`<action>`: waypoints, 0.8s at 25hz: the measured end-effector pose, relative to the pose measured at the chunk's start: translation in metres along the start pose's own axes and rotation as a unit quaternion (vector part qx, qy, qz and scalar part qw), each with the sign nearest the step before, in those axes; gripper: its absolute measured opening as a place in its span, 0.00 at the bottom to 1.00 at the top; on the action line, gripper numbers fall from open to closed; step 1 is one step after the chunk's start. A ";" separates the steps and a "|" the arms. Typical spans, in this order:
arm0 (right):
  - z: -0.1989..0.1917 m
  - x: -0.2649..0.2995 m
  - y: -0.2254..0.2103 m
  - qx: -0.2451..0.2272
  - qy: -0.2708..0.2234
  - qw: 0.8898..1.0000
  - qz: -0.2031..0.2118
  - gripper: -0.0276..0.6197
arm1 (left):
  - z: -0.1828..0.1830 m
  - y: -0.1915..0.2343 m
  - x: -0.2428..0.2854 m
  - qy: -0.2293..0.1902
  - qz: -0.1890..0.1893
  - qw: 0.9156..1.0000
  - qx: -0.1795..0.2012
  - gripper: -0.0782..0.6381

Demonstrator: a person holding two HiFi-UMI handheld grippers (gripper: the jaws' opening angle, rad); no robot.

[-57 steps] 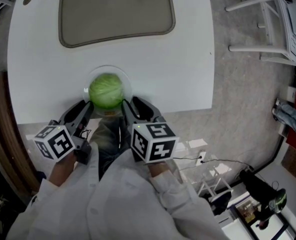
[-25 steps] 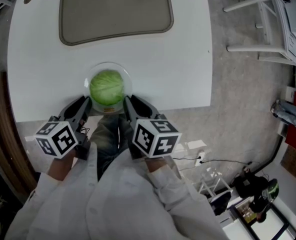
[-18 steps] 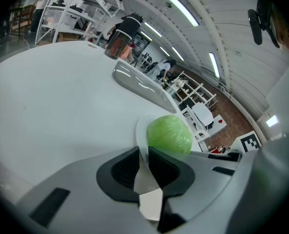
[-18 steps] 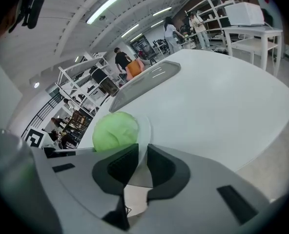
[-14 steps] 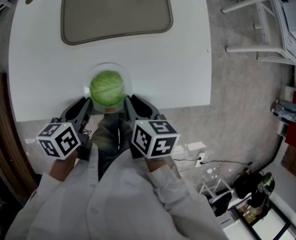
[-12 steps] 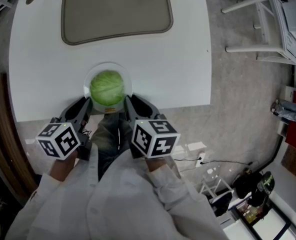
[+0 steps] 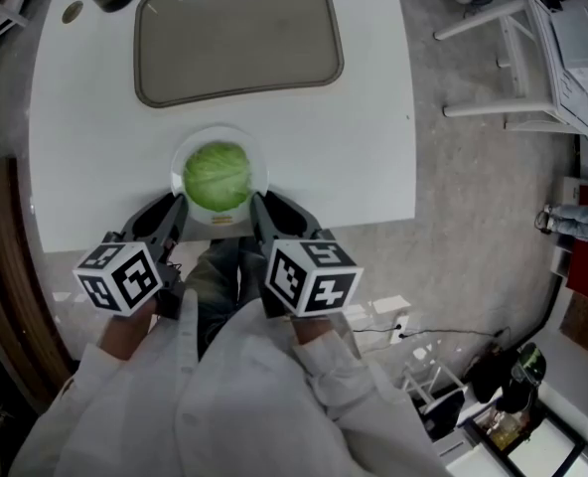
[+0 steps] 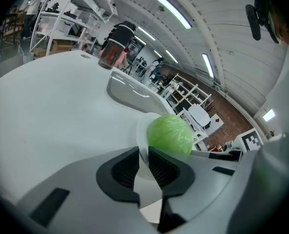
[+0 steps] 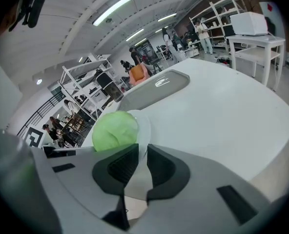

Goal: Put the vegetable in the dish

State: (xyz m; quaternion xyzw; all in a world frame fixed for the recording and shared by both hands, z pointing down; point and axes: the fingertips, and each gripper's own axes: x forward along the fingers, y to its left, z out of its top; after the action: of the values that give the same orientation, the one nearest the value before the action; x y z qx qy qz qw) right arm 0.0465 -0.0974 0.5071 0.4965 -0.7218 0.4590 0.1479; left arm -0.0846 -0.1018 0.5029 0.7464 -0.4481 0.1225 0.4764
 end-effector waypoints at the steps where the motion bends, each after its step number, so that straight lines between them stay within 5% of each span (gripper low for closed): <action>1: 0.004 0.001 0.002 -0.001 -0.003 1.000 0.000 0.14 | 0.005 0.000 0.000 -0.002 -0.002 1.000 0.002 0.20; 20: 0.073 0.009 0.033 0.004 -0.044 0.999 0.005 0.14 | 0.084 -0.009 -0.004 -0.027 -0.017 0.999 0.028 0.20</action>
State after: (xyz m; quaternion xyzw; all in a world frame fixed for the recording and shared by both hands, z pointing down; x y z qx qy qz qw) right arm 0.0320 -0.1588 0.4567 0.5136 -0.7282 0.4398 0.1117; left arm -0.1003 -0.1671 0.4514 0.7704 -0.4443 0.1064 0.4448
